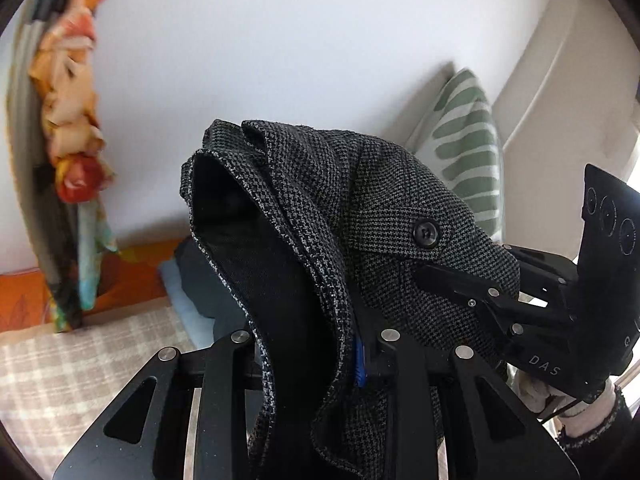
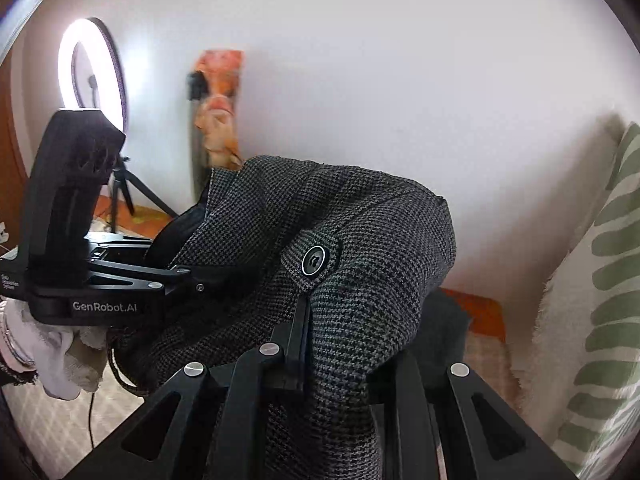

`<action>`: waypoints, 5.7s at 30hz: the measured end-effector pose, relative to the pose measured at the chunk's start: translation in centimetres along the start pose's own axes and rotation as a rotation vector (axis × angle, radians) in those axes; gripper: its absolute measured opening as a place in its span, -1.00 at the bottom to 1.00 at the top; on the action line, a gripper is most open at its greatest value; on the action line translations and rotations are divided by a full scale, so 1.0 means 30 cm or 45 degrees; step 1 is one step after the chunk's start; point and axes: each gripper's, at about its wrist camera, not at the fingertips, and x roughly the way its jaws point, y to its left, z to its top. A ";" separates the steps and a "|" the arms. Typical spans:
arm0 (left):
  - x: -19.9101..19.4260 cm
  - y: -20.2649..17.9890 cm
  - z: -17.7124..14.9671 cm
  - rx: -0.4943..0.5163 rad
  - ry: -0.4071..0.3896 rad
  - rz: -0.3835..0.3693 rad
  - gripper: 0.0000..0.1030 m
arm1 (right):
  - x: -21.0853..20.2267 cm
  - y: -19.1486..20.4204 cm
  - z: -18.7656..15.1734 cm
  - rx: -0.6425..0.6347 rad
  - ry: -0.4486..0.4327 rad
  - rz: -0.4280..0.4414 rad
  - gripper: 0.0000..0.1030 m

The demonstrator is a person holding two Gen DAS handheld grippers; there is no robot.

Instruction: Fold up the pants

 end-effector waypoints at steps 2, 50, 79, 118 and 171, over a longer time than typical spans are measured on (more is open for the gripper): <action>0.056 0.004 -0.002 -0.007 0.028 0.012 -0.50 | 0.039 -0.032 -0.021 0.015 0.019 -0.011 -0.74; -0.394 -0.074 -0.092 0.124 -0.034 0.324 0.40 | -0.251 0.027 -0.034 0.344 -0.025 -0.309 0.96; -0.921 -0.074 -0.506 0.237 -0.163 0.325 0.45 | -0.589 0.657 -0.230 0.249 -0.165 -0.389 1.00; -0.968 0.025 -0.722 0.321 -0.202 0.461 0.63 | -0.449 0.866 -0.352 0.266 -0.222 -0.414 1.00; -1.001 0.004 -0.721 0.344 -0.204 0.457 0.64 | -0.459 0.882 -0.350 0.260 -0.225 -0.414 1.00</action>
